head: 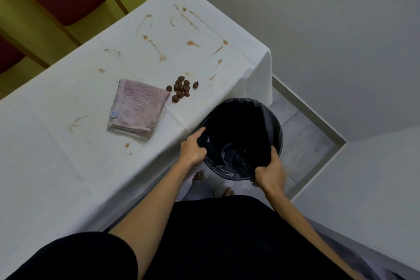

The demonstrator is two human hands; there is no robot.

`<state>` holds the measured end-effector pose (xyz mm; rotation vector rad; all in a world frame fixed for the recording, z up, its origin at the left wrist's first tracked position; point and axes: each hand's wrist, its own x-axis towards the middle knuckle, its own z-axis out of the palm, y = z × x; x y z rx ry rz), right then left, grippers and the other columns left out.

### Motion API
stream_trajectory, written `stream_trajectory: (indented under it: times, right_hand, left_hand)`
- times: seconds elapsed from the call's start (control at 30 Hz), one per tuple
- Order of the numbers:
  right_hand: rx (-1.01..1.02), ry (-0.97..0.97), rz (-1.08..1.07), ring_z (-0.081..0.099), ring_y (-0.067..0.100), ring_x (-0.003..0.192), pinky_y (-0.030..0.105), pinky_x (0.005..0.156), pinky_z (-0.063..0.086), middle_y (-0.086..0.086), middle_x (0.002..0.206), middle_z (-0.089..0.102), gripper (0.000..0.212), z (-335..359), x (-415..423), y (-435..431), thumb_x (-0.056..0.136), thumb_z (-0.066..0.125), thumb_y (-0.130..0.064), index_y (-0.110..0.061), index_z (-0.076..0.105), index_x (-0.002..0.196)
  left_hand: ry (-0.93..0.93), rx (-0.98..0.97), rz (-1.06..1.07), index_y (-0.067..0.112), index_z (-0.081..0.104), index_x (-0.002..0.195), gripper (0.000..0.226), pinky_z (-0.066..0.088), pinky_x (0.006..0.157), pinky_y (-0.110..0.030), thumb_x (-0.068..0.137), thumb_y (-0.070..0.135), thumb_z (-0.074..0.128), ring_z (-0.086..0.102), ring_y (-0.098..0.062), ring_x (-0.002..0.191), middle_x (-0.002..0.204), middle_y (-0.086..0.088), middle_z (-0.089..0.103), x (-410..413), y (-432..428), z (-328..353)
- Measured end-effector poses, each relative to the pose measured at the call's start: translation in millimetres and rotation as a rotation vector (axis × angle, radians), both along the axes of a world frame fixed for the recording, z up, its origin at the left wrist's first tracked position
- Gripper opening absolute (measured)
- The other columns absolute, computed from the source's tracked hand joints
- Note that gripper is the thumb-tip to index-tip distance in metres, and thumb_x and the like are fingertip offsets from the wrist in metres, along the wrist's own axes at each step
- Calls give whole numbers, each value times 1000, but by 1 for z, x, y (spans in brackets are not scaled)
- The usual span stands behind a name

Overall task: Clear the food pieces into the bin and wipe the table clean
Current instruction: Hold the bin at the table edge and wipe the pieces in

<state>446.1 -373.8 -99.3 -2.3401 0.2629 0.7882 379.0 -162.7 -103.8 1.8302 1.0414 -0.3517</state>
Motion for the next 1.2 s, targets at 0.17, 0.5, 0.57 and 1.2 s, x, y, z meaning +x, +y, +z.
stream_trajectory:
  times: [0.17, 0.5, 0.57, 1.2]
  right_hand:
    - [-1, 1, -24, 69, 26, 59, 44, 58, 62, -8, 73, 50, 89, 5, -15, -12, 84, 48, 11, -29, 19, 157]
    - [46, -26, -24, 70, 27, 62, 44, 58, 62, 4, 79, 58, 89, 9, -20, 5, 83, 45, 10, -32, 15, 156]
    - [40, -16, -22, 70, 27, 60, 42, 55, 62, 7, 80, 61, 88, 7, -18, 12, 83, 45, 10, -31, 16, 156]
    - [-55, -105, 41, 68, 27, 66, 45, 59, 61, 8, 76, 64, 82, -20, -25, 12, 83, 48, 6, -33, 17, 149]
  left_hand:
    - [-4, -20, -7, 31, 37, 154, 80, 35, 48, 5, 85, -8, 47, 52, 2, 66, 147, -9, 53, 0, -8, 8]
    - [-6, 60, -13, 36, 38, 152, 80, 46, 85, -13, 83, -3, 49, 66, -17, 97, 136, -3, 63, -16, 4, 15]
    - [1, 82, -18, 38, 41, 151, 78, 44, 98, -20, 83, -1, 50, 63, -21, 115, 136, -1, 63, -18, 9, 13]
    - [-187, 255, 34, 11, 63, 133, 39, 38, 98, -17, 94, 9, 61, 65, -15, 112, 127, -6, 69, -19, 31, 55]
